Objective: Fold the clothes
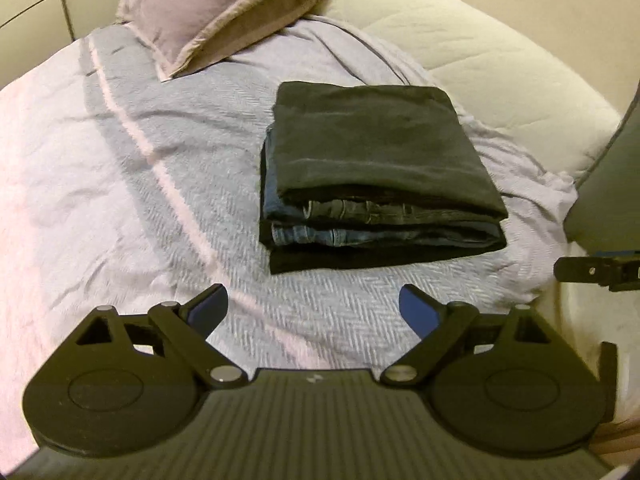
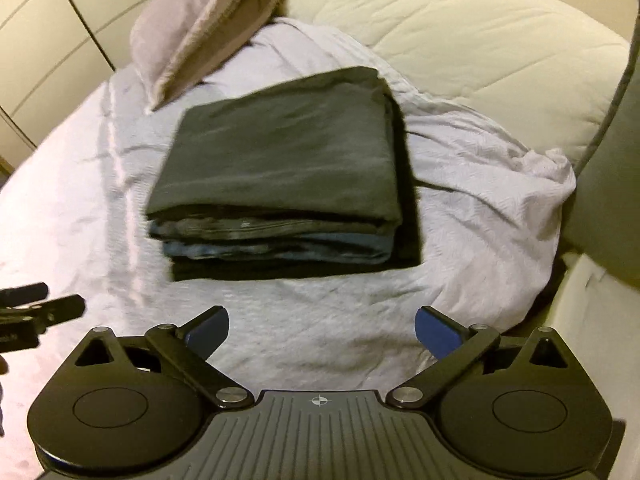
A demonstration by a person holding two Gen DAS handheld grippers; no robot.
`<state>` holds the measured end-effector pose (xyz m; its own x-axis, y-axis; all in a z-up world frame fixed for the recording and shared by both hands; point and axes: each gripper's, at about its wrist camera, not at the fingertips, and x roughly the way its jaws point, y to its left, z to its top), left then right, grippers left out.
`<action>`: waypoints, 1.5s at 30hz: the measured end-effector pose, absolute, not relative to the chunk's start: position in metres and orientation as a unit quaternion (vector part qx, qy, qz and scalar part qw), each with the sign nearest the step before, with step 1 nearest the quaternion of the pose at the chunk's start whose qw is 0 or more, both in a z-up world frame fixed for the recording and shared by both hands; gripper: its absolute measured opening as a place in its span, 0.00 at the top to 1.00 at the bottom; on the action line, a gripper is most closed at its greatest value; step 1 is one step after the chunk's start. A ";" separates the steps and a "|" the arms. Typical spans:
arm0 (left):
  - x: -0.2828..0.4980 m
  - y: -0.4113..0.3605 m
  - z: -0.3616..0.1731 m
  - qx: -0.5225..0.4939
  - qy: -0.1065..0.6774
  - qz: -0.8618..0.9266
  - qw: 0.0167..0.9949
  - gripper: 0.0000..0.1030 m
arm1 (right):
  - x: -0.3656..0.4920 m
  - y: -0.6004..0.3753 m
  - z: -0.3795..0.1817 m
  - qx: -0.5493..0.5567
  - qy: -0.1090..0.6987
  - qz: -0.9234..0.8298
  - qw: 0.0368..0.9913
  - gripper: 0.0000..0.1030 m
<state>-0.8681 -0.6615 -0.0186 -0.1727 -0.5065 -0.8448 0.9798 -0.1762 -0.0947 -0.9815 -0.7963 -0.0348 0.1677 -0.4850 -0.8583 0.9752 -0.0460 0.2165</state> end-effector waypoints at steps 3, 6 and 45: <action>-0.863 -0.644 -0.005 0.342 0.348 -0.683 0.544 0.12 | -0.971 -0.780 -0.017 0.428 0.263 -0.592 0.630 0.01; -0.865 -0.628 0.007 0.340 0.339 -0.694 0.537 0.12 | -0.960 -0.766 -0.003 0.421 0.258 -0.605 0.625 0.01; -0.900 -0.608 0.033 0.341 0.306 -0.701 0.546 0.12 | -0.955 -0.753 0.031 0.384 0.271 -0.590 0.657 0.01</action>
